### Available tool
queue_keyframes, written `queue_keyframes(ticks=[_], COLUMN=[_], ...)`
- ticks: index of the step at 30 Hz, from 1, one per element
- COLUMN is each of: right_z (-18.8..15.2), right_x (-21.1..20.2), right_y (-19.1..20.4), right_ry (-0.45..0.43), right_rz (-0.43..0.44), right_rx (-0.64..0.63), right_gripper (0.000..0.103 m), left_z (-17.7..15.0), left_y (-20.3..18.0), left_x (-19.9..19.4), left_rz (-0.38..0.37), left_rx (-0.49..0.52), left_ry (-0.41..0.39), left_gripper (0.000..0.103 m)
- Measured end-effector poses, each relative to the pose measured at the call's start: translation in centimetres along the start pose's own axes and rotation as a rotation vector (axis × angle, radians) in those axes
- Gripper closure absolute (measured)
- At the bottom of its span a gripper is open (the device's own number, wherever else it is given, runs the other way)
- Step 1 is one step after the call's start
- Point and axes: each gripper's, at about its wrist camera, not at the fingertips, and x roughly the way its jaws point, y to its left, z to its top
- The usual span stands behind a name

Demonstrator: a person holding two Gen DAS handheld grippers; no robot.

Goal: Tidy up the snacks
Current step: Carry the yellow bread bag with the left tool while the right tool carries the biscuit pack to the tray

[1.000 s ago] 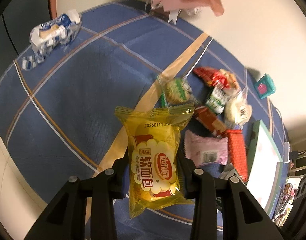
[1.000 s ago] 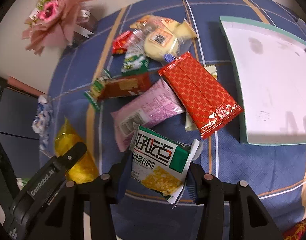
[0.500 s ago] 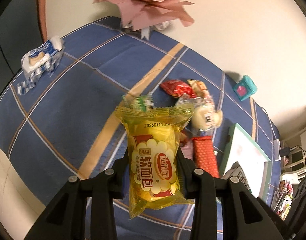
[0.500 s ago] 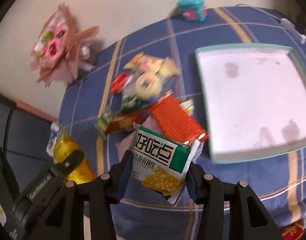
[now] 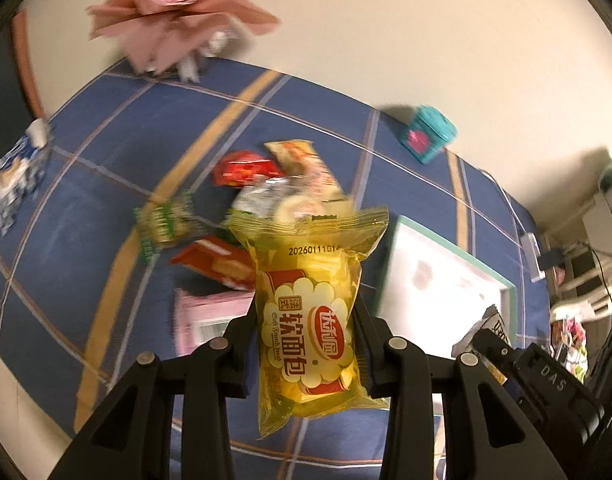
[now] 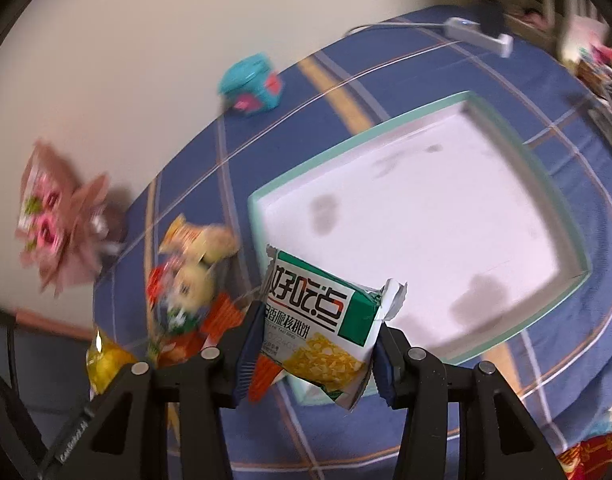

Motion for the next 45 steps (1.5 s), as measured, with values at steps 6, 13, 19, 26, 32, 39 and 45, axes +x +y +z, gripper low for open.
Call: queue_keyframes(ticks=[6, 13, 19, 26, 32, 39, 45], right_z=[2.4, 4.6, 6.3, 7.9, 8.6, 9.1, 9.0], right_x=[0.1, 0.5, 1.7, 2.8, 3.6, 4.6, 5.0], right_y=[-2.7, -5.3, -7.6, -9.1, -9.4, -9.1, -9.1], right_ry=[-0.048, -0.089, -0.097, -0.117, -0.132, -0.129, -0.118], right_rz=[-0.063, -0.131, -0.194, -0.233, -0.262, -0.271, -0.275], right_rx=[0.074, 0.125, 0.182, 0.213, 0.211, 0.194, 0.187], right_gripper=[0.052, 0.052, 0.052, 0.052, 0.052, 0.052, 0.052], left_z=[0.4, 0.9, 1.0, 1.1, 0.9, 1.0, 1.1], left_y=[-4.7, -9.6, -12.5, -15.0, -16.2, -16.7, -16.1], left_x=[1.8, 5.0, 7.9, 11.1, 13.3, 14.2, 14.7], left_rz=[-0.035, -0.056, -0.074, -0.100, -0.109, -0.114, -0.122], left_rx=[0.092, 0.176, 0.225, 0.268, 0.288, 0.304, 0.273], left_ry=[0.024, 0.061, 0.094, 0.115, 0.142, 0.137, 0.155], left_gripper=[0.063, 0.063, 0.063, 0.063, 0.063, 0.063, 0.062])
